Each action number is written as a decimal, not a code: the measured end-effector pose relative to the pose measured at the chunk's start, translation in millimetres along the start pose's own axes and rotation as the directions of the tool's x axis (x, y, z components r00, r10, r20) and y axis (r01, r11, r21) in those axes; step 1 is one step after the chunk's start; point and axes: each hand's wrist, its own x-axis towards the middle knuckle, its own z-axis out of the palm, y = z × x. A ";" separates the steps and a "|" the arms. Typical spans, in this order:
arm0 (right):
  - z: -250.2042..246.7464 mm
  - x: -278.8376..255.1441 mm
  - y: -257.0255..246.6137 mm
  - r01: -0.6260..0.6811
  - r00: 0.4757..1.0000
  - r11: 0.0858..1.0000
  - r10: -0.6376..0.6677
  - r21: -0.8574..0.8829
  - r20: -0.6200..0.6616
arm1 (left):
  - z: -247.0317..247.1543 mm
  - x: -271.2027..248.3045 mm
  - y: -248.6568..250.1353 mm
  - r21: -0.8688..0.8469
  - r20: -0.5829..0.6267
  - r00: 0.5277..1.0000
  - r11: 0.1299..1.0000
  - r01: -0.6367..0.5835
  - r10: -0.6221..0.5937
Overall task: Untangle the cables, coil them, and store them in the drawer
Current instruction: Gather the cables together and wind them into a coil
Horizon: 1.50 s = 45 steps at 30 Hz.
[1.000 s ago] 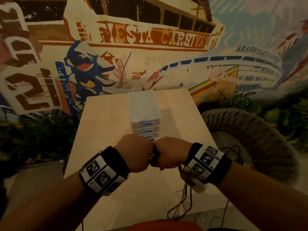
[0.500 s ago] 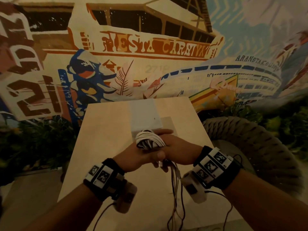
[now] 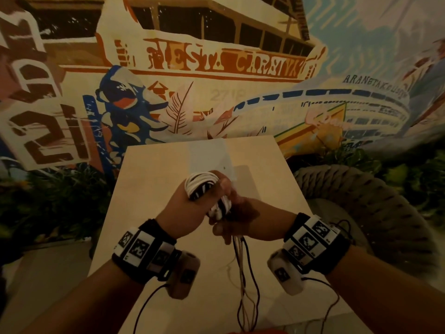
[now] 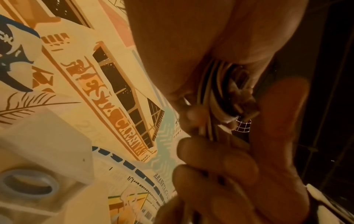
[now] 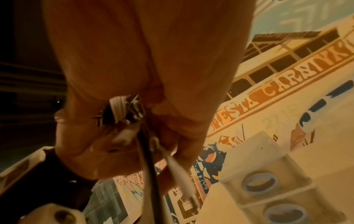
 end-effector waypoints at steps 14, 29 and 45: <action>-10.4 -8.9 12.4 -0.335 0.941 0.933 0.324 0.129 0.100 | -19.2 3.5 9.2 0.260 0.180 0.968 0.958 0.124 -0.174; -27.1 -1.2 -6.5 -0.402 0.912 0.872 0.353 0.280 0.211 | 2.8 -1.9 1.7 0.915 0.315 0.929 0.320 -0.244 -0.194; 4.3 25.7 -11.4 -0.430 0.874 0.730 0.484 -0.532 -0.042 | 24.9 -1.5 11.2 0.978 0.194 0.859 0.025 -0.207 -0.475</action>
